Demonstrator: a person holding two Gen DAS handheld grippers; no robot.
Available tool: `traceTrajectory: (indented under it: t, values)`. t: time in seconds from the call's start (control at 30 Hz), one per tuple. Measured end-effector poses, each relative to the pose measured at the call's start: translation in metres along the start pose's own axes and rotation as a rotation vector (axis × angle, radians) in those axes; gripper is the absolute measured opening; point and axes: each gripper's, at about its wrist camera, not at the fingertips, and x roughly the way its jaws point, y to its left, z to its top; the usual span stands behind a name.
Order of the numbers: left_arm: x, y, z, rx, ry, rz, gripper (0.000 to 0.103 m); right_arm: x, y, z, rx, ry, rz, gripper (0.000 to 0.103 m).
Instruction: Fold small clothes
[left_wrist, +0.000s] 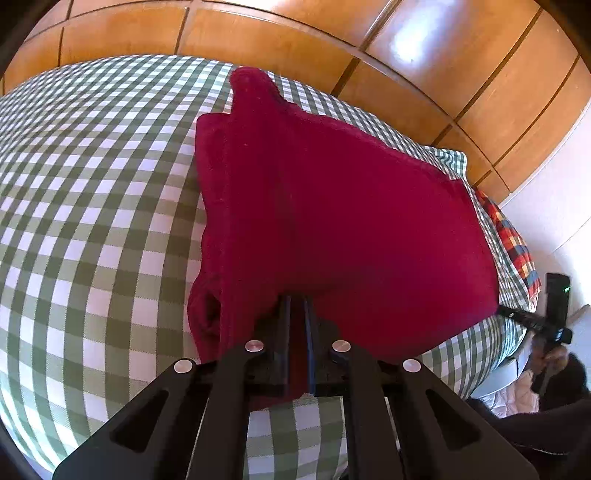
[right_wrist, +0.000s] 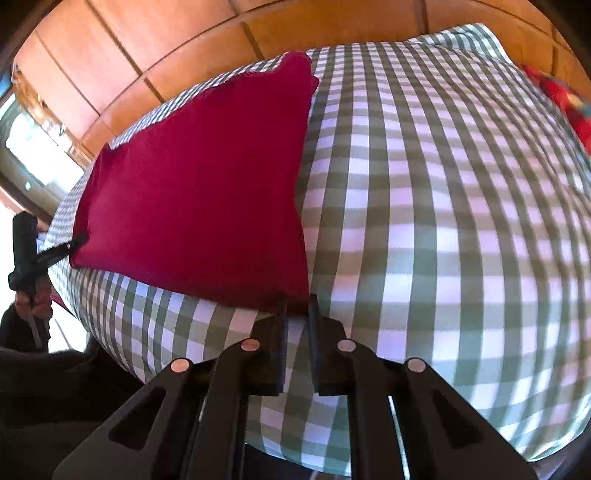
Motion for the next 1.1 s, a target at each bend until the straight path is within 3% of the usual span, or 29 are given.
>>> traceTrajectory:
  t: [0.17, 0.23, 0.37, 0.4, 0.43, 0.5, 0.53, 0.67, 0.77, 1.03, 1.07, 1.1]
  values:
    - [-0.012, -0.006, -0.002, 0.014, -0.012, 0.002, 0.007, -0.017, -0.003, -0.001, -0.025, 0.038, 0.005, 0.010]
    - [-0.021, -0.012, -0.003, 0.000, -0.032, -0.009, 0.007, -0.034, -0.015, 0.013, 0.017, -0.004, 0.021, 0.036]
    - [-0.037, -0.011, 0.008, -0.033, -0.099, -0.039, 0.007, -0.052, -0.022, 0.044, 0.087, -0.123, 0.030, 0.041]
    - [-0.041, -0.010, 0.012, -0.044, -0.115, -0.047, 0.007, -0.050, -0.022, 0.057, 0.104, -0.147, 0.026, 0.047]
    - [-0.043, -0.009, 0.016, -0.051, -0.125, -0.043, 0.012, -0.046, -0.020, 0.068, 0.108, -0.158, 0.017, 0.052]
    - [-0.047, -0.003, 0.026, -0.073, -0.152, 0.005, 0.030, -0.035, -0.017, 0.087, 0.113, -0.168, -0.010, 0.053]
    - [-0.048, -0.001, 0.028, -0.084, -0.160, 0.016, 0.034, -0.026, -0.014, 0.101, 0.122, -0.170, -0.026, 0.053]
    - [-0.047, 0.018, 0.051, -0.156, -0.193, 0.032, 0.034, 0.000, -0.006, 0.136, 0.131, -0.185, -0.097, 0.052]
    - [-0.040, 0.025, 0.068, -0.179, -0.190, 0.017, 0.034, 0.016, -0.007, 0.153, 0.151, -0.177, -0.123, 0.049]
    - [0.006, 0.035, 0.108, -0.227, -0.130, -0.017, 0.034, 0.041, 0.008, 0.165, 0.109, -0.154, -0.145, 0.008]
    - [0.009, 0.033, 0.111, -0.218, -0.127, -0.027, 0.032, 0.040, 0.011, 0.165, 0.104, -0.162, -0.149, 0.008]
    - [0.010, 0.029, 0.113, -0.195, -0.138, -0.025, 0.013, 0.037, 0.012, 0.166, 0.099, -0.178, -0.154, 0.007]
